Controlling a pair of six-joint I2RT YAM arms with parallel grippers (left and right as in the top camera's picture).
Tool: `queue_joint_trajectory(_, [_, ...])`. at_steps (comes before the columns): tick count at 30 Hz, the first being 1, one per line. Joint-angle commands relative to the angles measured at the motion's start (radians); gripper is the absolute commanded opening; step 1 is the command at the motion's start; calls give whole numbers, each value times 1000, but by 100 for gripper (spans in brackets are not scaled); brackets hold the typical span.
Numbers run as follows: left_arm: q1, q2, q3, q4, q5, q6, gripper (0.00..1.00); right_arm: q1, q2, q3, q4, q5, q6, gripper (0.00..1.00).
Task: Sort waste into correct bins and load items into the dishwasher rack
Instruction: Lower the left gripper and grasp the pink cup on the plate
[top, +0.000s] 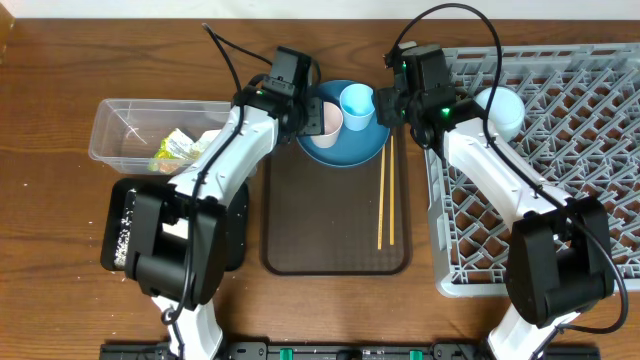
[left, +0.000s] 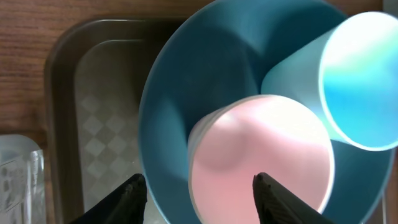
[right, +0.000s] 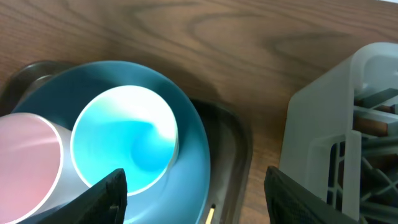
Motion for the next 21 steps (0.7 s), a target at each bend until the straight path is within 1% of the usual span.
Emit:
queue_joint_trajectory(1, [-1,25,9,8,5,-2,54,-2,-27,8,-3,4,-6,65])
queue_joint_trajectory(4, [-1,34,9,9,5,-1,47,-2,-27,8,-3,4,-6,65])
queue_joint_trajectory(9, [-1,39,9,9,5,-2,45,-2,-27,8,-6,3,-6,65])
queue_joint_trajectory(11, [-1,39,9,8,5,-2,40,-2,-27,8,-8,3,-6,65])
queue_joint_trajectory(14, [-1,39,9,8,5,-2,29,-2,-27,8,-11,3,-6,66])
queue_joint_trajectory(15, [-1,39,9,8,5,-1,28,-2,-27,8,-12,3,-6,66])
queue_joint_trajectory(21, [-1,39,9,8,-19,-1,25,-4,-27,8,-22,4,-6,67])
